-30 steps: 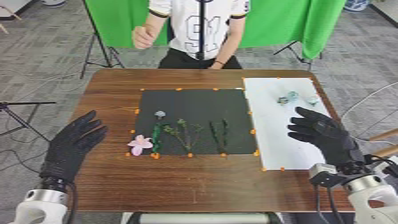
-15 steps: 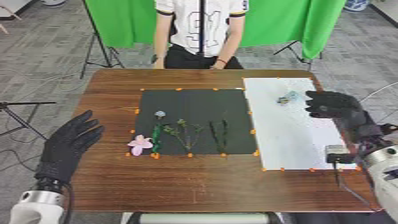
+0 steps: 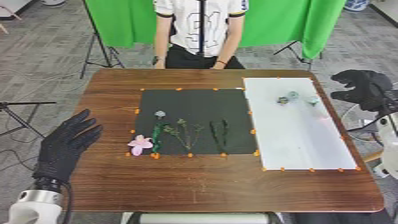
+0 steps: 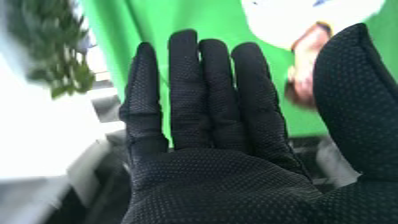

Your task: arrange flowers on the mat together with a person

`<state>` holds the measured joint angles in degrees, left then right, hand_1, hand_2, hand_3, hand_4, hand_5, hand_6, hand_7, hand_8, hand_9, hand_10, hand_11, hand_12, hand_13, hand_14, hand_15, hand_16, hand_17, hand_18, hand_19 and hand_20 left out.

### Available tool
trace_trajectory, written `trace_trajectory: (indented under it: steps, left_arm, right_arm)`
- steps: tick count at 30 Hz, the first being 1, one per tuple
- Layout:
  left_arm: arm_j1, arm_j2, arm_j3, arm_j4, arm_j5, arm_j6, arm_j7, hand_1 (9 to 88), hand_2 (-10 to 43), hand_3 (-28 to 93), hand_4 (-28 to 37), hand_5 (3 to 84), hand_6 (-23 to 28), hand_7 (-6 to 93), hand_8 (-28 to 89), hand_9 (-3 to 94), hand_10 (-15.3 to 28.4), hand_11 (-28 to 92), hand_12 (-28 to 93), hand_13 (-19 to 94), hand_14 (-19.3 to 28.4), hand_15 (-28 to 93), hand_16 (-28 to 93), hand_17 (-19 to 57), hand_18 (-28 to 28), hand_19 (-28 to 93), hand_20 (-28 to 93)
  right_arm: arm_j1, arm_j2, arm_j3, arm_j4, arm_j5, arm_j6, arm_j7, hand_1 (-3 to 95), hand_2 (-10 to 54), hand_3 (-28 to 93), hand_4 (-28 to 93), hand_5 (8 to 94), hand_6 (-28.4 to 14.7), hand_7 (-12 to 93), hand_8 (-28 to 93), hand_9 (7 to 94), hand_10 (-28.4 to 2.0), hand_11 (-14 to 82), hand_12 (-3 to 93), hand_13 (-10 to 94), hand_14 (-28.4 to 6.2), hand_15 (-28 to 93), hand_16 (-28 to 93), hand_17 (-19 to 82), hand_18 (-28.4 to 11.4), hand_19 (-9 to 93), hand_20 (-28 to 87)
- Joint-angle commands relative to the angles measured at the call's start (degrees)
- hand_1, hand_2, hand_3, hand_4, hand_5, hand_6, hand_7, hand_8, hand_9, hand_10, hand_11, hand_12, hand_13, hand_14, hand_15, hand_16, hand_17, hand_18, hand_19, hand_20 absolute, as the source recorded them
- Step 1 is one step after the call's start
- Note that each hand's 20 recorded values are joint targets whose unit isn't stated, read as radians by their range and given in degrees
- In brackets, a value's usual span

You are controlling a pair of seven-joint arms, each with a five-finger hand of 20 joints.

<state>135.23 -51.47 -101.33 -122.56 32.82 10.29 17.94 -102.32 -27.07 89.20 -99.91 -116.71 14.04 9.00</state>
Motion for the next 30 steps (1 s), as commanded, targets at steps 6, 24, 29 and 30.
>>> trace_trajectory:
  steps: [6, 24, 29, 30]
  left_arm:
    - [0.5, 0.03, -0.37, 0.46, 0.95, -0.69, -1.01, 23.1, -0.5, 73, -22.7, 37.1, 3.4, 18.7, -9, 33.2, 13.3, 24, 17, 31, 15.9, 29, 2, -3.8, 24.1, 47, 6]
    - [0.8, 0.07, -0.43, 0.46, 1.28, -0.76, -1.23, 23.0, -0.6, 73, -22.8, 37.1, 3.4, 18.7, -9, 33.2, 13.3, 24, 17, 31, 15.9, 28, 2, -3.8, 24.2, 47, 6]
    - [1.0, 0.19, -0.56, 0.36, 1.09, -0.62, -0.92, 22.9, -0.6, 73, -22.8, 37.2, 3.4, 18.8, -9, 33.3, 13.3, 24, 17, 31, 15.8, 28, 2, -3.9, 24.3, 47, 6]
    - [1.1, 0.22, -0.59, 0.38, 1.08, -0.64, -0.90, 23.0, -0.6, 73, -22.9, 37.2, 3.4, 18.8, -9, 33.3, 13.4, 24, 17, 31, 15.8, 28, 2, -3.9, 24.3, 47, 6]
  right_arm:
    - [6.7, 1.7, -13.5, 7.3, -10.8, 1.1, 6.5, 27.4, -7.7, 87, -28, 49.4, -0.8, 28, -15, 52.6, -10.4, 21.7, 21.7, 46, -8.0, 40, 21, 21, -16.7, 65, 36]
    - [15.0, 0.1, -24.2, 13.6, -10.0, 0.0, 7.1, 29.7, -9.4, 86, -28, 53.7, 2.1, 32, -18, 58.3, -8.8, 26.2, 23.0, 53, -7.2, 47, 19, 23, -16.2, 66, 37]
    - [15.6, -0.1, -24.9, 13.6, -10.3, -0.9, 6.9, 31.5, -9.5, 86, -28, 54.4, 2.9, 33, -18, 60.1, -8.3, 30.5, 24.4, 56, -6.8, 50, 20, 24, -15.9, 66, 38]
    - [15.9, -0.1, -25.3, 13.8, -10.5, -0.8, 6.9, 31.8, -9.5, 86, -28, 54.6, 3.1, 33, -18, 60.3, -8.1, 30.8, 24.5, 56, -6.7, 50, 20, 24, -15.9, 66, 38]
